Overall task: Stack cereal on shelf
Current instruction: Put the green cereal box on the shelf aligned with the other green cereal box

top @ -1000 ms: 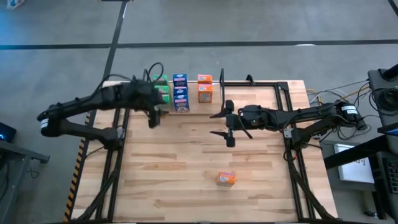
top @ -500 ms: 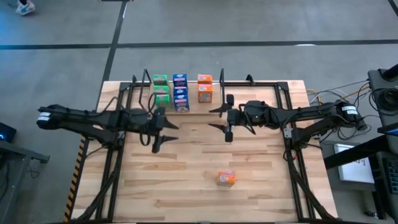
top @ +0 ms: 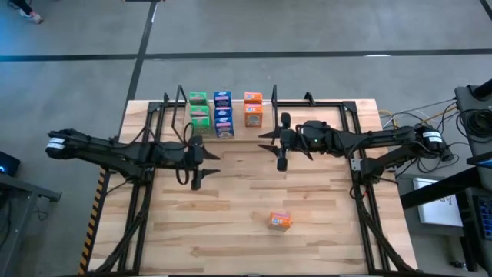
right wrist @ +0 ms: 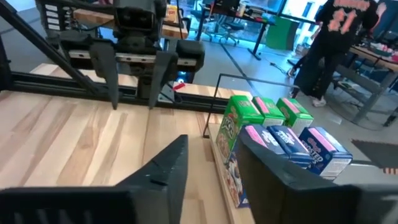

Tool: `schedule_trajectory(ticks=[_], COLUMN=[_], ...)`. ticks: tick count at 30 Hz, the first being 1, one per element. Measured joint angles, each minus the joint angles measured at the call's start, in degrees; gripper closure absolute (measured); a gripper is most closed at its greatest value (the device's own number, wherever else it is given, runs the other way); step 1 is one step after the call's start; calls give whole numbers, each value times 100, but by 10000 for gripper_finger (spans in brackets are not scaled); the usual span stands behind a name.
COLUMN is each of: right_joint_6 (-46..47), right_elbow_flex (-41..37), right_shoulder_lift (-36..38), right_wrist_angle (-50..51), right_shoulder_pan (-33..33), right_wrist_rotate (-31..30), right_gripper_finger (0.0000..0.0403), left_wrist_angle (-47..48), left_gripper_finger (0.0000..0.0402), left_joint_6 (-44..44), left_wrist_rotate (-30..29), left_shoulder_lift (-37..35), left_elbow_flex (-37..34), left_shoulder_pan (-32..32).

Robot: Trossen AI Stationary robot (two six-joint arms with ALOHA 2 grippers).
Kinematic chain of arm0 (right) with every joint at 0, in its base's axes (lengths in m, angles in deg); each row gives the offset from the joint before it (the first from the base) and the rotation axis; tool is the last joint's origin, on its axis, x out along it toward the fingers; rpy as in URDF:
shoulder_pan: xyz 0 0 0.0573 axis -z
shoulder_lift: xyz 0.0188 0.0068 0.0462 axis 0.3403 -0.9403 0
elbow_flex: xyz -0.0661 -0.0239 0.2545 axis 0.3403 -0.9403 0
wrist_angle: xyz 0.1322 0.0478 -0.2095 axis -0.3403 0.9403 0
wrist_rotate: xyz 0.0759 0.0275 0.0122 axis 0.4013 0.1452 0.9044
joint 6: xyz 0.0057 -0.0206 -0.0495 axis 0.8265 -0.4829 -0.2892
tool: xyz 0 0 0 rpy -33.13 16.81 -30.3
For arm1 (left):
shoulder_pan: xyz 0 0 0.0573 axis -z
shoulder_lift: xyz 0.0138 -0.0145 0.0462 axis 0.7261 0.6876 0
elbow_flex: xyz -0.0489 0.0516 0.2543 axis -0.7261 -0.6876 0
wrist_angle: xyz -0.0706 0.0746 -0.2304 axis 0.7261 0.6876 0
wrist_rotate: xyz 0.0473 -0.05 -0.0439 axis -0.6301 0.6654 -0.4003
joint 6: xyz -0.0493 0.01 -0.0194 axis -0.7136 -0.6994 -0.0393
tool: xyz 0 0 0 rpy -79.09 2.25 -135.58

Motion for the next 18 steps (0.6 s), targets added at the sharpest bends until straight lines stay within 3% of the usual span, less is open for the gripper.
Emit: schedule_trajectory(ticks=[11, 18], right_joint_6=[-164, -155], right_elbow_flex=[0, 0], right_shoulder_lift=[0, 1], right_wrist_angle=[109, 100], right_shoulder_pan=[0, 0], right_wrist_rotate=[-2, -2], right_gripper_finger=[381, 394], left_wrist_angle=[-275, -551], left_gripper_finger=[219, 219], left_joint_6=[175, 291], left_wrist_rotate=[-429, -432], left_shoulder_lift=[21, 119], left_elbow_flex=[-238, -282], left_shoulder_pan=[-2, -6])
